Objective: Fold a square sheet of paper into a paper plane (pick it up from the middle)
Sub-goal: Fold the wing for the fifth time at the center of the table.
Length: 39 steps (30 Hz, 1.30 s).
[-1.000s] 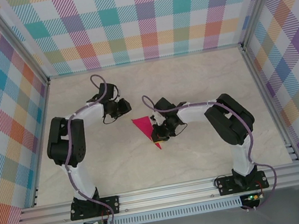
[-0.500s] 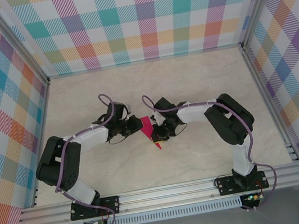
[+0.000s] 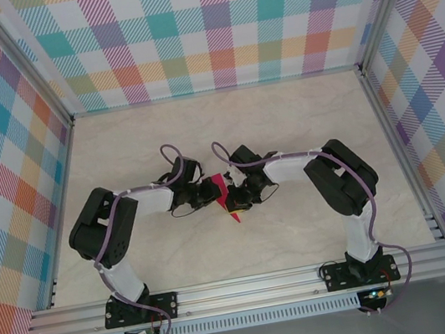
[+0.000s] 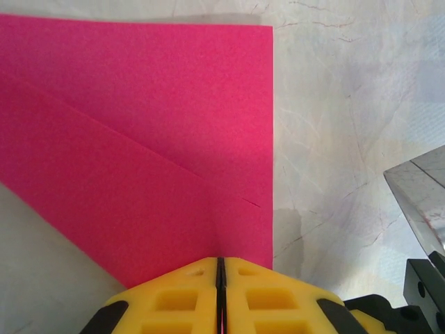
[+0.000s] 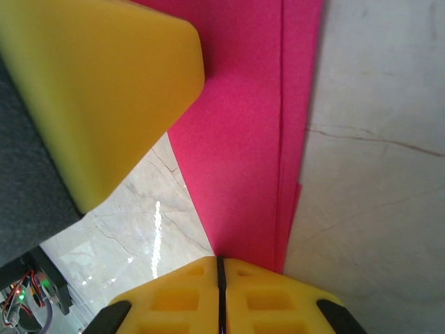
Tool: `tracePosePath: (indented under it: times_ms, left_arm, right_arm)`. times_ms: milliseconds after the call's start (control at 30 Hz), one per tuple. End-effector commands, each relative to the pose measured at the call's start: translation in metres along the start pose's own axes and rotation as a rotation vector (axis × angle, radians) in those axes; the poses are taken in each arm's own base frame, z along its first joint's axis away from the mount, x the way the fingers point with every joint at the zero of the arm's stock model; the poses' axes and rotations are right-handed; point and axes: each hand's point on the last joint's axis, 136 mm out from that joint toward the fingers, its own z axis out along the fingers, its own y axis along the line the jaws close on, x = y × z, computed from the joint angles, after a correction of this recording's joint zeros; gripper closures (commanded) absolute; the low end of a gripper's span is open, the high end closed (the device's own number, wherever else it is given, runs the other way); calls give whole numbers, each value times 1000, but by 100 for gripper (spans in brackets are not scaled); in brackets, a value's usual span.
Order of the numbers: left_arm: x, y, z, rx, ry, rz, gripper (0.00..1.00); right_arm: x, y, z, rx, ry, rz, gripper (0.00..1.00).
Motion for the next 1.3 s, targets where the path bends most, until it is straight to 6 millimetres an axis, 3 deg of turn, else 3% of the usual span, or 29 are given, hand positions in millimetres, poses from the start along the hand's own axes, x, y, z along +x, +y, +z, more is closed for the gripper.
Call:
tracePosePath:
  times_ms: [0,500,933,1267]
  left_arm:
    - [-3,15,6,-74,-7,26,91]
    - [-47,64,-7,-140,-80,-35,91]
    - [-81,92,-11,-156,-99,-76,91]
    - [-114,102,-29,-144,-132,-95,91]
  right_arm:
    - [55,-88,28,292,157,145,92]
    - [64,-104,29,350,180,157,92]
    - [66,-106,31,354,189,162,92]
    - [66,-106,30,357,191,160,93]
